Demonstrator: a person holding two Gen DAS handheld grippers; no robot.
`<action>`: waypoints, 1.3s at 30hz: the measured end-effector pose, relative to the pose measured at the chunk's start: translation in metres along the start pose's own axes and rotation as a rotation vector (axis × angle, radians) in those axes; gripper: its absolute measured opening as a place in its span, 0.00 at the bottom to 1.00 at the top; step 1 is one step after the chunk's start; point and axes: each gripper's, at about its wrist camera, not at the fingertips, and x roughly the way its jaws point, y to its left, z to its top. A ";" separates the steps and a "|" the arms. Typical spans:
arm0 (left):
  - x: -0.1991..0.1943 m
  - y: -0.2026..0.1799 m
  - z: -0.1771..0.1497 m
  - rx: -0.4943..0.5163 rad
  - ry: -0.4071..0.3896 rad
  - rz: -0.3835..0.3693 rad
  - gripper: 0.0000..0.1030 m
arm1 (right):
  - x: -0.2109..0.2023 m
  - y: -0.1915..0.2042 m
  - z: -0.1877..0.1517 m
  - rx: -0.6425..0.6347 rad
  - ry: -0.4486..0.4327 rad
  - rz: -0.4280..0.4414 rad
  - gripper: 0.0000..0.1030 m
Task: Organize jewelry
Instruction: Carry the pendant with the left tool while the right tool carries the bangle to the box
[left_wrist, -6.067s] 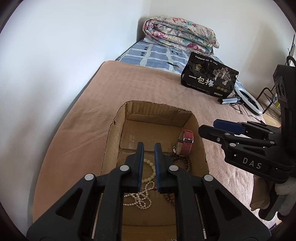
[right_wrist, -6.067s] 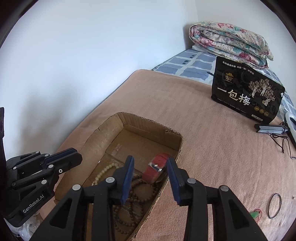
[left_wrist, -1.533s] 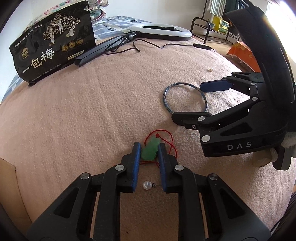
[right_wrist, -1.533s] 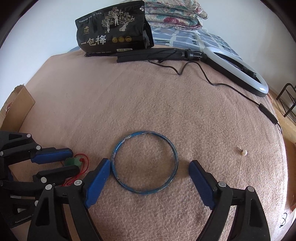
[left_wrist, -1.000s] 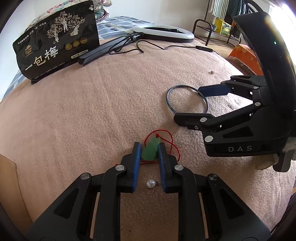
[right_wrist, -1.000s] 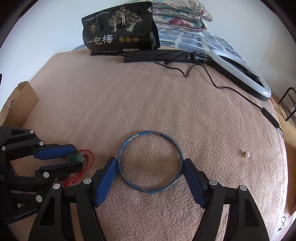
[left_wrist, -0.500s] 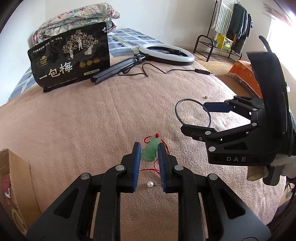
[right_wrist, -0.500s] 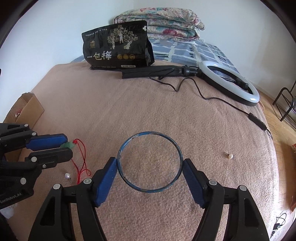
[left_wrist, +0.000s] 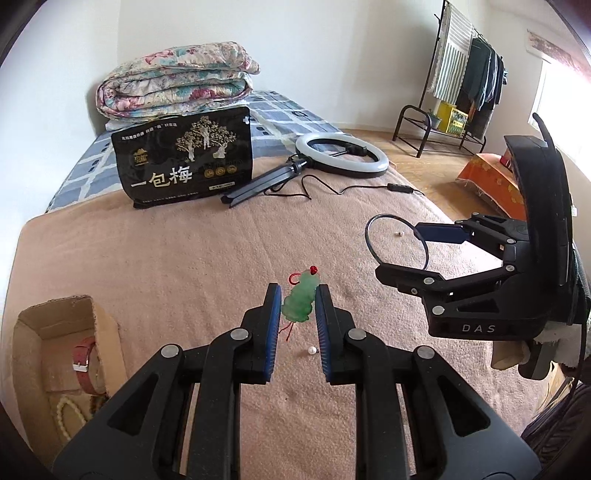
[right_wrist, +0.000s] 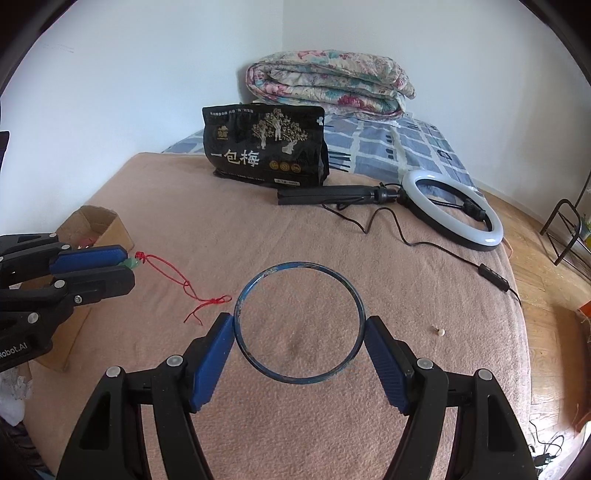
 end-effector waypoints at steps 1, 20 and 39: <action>-0.006 0.002 0.000 -0.004 -0.006 0.002 0.17 | -0.004 0.003 0.001 -0.002 -0.004 0.002 0.72; -0.098 0.069 -0.032 -0.107 -0.081 0.104 0.17 | -0.055 0.084 0.008 -0.038 -0.040 0.096 0.72; -0.143 0.165 -0.080 -0.252 -0.085 0.266 0.17 | -0.038 0.200 0.016 -0.149 -0.008 0.259 0.72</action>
